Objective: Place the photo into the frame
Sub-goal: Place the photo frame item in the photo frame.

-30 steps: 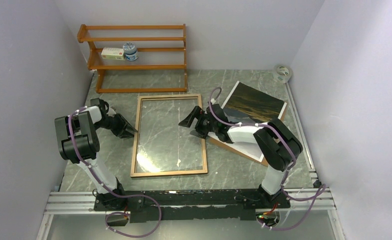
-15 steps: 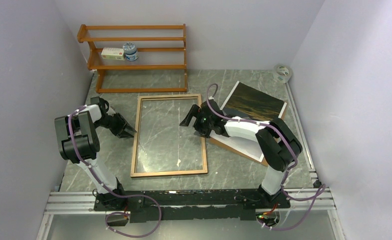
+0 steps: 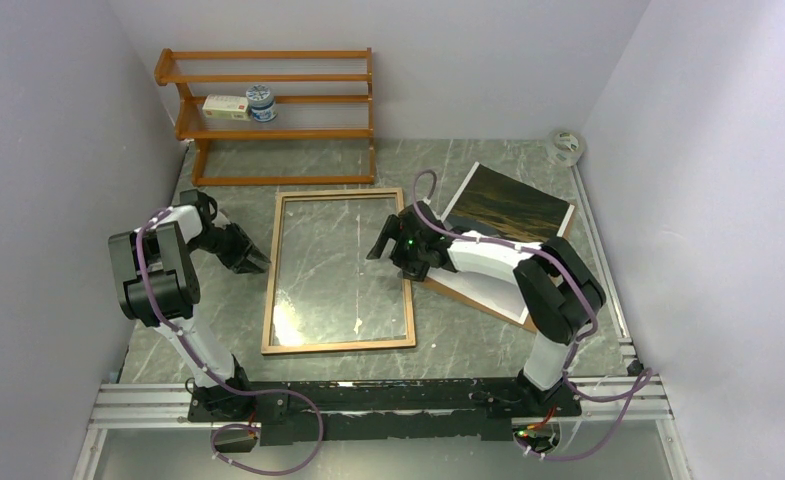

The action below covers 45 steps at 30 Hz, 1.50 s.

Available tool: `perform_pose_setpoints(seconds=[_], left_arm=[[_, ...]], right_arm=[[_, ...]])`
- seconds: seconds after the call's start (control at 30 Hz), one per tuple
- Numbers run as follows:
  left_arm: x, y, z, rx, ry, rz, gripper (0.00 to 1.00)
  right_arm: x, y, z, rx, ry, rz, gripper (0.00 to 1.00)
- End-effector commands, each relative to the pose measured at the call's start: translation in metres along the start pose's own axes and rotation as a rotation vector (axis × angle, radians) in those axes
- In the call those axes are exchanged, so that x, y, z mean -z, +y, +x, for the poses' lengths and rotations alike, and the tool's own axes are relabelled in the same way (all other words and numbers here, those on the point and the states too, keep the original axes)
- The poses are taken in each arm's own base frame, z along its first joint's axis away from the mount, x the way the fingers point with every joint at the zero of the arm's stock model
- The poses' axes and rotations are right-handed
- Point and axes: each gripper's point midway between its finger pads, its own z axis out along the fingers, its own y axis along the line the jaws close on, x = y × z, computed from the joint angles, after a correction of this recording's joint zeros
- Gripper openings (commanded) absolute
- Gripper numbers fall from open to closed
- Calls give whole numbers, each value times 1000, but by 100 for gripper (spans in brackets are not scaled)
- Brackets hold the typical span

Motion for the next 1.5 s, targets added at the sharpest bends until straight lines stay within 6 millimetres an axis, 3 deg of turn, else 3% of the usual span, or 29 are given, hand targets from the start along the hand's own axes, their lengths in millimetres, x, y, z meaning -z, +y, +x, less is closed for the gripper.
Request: perform_pose_setpoints(seconds=[0.0,0.33,0.6,0.77,0.87,1.03,1.23,1.47], left_arm=[[17,-9,-11,-58,-55,-7,39],[19,-13,-7,-72,-54,24,48],[21,-12,-4,-74,-63,23,56],[27,-12,-4,-84,-81,9,56],[39,-15,-6,-99,-123,-1,57],[68,-24,-14,-127,-218,-25,65],[94,-56,-6,-226,-281,60,79],[87,-119,34,-433,-225,204,93]], right_arm=[[24,11,-11,7,-65,-36,97],[51,-15,-30,111,-173,110,89],[46,-33,-22,173,-131,175,86],[36,-36,-14,203,-72,183,72],[43,-38,-28,226,-111,205,70],[72,-47,-72,258,-196,265,71],[100,-98,-109,301,-258,459,76],[113,-147,-111,192,-192,568,82]])
